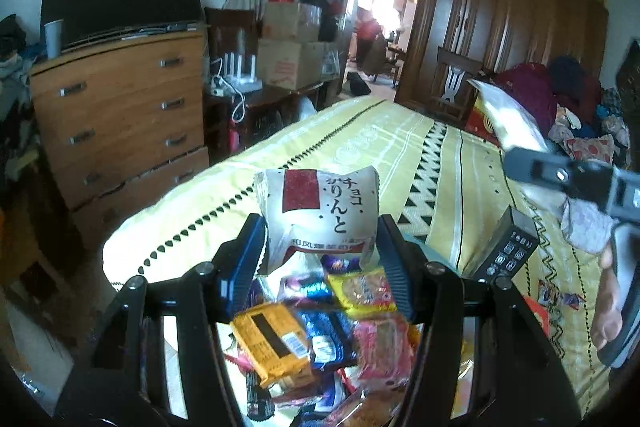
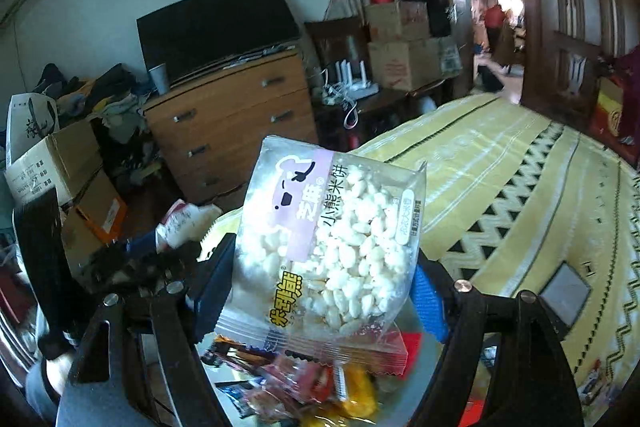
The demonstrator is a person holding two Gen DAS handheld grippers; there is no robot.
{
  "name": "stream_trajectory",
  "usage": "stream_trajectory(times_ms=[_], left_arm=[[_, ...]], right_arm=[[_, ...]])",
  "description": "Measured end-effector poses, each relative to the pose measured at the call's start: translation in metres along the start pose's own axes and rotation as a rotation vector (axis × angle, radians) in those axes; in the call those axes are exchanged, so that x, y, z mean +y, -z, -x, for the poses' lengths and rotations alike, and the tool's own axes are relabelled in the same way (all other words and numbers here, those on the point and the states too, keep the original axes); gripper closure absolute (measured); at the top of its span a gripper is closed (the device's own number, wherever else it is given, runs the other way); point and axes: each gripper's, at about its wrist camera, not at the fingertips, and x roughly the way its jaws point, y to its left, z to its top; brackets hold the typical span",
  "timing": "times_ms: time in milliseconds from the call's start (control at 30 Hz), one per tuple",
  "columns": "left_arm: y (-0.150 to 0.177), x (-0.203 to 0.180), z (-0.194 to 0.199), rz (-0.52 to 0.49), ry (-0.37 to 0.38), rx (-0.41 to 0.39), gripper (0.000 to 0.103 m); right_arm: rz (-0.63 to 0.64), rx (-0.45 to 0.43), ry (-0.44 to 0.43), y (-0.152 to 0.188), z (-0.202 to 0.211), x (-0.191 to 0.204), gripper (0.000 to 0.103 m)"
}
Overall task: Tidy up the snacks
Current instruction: 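Hold both snacks above the basin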
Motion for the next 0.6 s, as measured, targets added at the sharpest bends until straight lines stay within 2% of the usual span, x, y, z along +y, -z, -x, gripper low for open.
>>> stream_trajectory(times_ms=[200, 600], left_arm=[[0.010, 0.009, 0.002, -0.008, 0.007, 0.033, 0.045], [0.011, 0.016, 0.000, -0.007, 0.014, 0.047, 0.045]], right_arm=[[-0.019, 0.047, -0.006, 0.010, -0.019, -0.006, 0.022], [-0.005, 0.044, 0.002, 0.013, -0.016, -0.001, 0.022]])
